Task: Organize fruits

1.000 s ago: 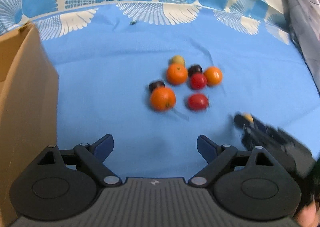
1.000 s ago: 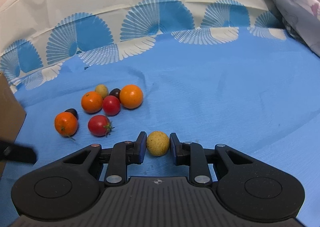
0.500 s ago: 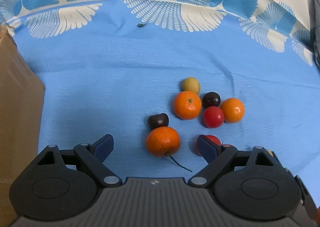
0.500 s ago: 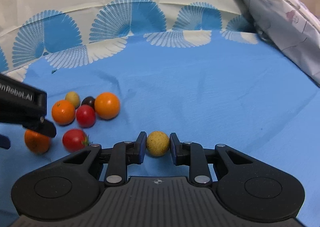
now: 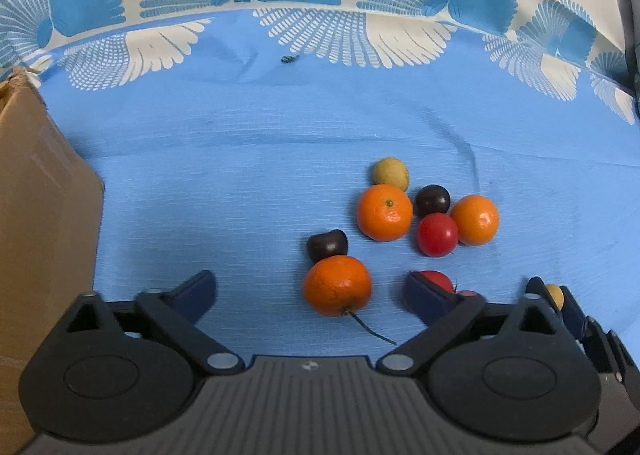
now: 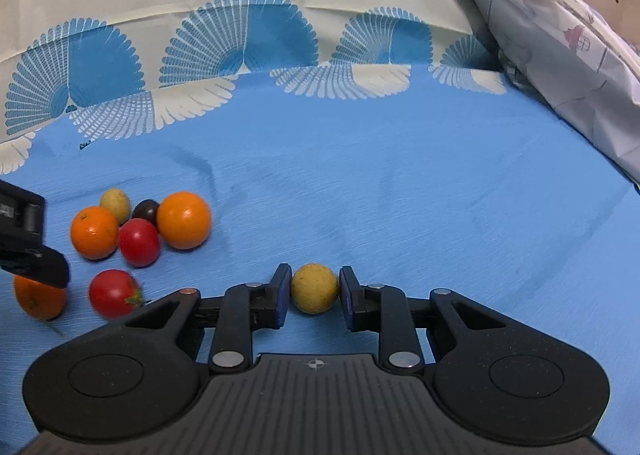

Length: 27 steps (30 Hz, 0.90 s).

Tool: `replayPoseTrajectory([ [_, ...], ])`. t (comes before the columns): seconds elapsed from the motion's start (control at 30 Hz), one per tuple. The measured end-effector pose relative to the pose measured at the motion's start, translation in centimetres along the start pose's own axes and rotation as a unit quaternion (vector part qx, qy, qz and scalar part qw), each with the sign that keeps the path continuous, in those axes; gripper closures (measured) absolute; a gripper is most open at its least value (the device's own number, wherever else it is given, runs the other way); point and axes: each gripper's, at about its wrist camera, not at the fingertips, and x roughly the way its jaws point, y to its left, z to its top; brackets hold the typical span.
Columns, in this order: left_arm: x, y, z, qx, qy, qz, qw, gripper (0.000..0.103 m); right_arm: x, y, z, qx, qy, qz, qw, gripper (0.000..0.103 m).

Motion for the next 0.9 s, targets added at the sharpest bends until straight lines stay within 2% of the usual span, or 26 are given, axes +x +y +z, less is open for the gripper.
replayPoseTrajectory([
  [0.2,-0.5,1.0,-0.4,0.01,-0.009,-0.009,0.9999,0.001,0.1,-0.1,-0.1,-0.012,-0.005,0.005,1.0,0.071],
  [0.37,-0.3,1.8,0.0,-0.005,-0.006,-0.04,0.9992,0.001,0.0,-0.5,-0.1,-0.024,-0.006,0.016,1.0,0.067],
  [0.47,0.5,1.8,0.2,-0.008,0.004,-0.039,0.9992,0.001,-0.1,-0.6,-0.2,-0.024,-0.007,0.019,1.0,0.067],
  [0.6,2.1,1.7,0.0,-0.016,0.042,-0.039,0.9982,0.002,0.0,-0.3,-0.2,-0.031,-0.006,0.014,0.999,0.067],
  [0.7,2.9,1.0,0.0,-0.008,0.046,-0.014,0.9988,0.008,-0.1,-0.1,-0.1,-0.035,-0.004,0.014,0.999,0.067],
  [0.73,2.8,0.8,0.1,-0.007,0.036,-0.008,0.9993,0.019,-0.2,-0.1,-0.1,-0.037,-0.001,0.016,0.999,0.069],
  [0.77,2.5,0.5,0.2,0.002,0.026,-0.011,0.9996,0.041,-0.3,-0.2,0.0,-0.037,0.002,0.027,0.999,0.075],
  [0.8,2.1,0.1,0.2,0.015,0.017,-0.017,0.9996,0.058,-0.4,-0.2,0.1,-0.035,0.002,0.032,0.999,0.077],
  [0.83,1.8,0.0,0.2,0.021,0.016,-0.027,0.9993,0.066,-0.5,-0.2,0.1,-0.035,0.002,0.034,0.999,0.077],
  [0.9,1.3,0.0,0.2,0.015,0.021,-0.04,0.9989,0.066,-0.7,-0.3,0.2,-0.032,-0.002,0.038,0.999,0.077],
])
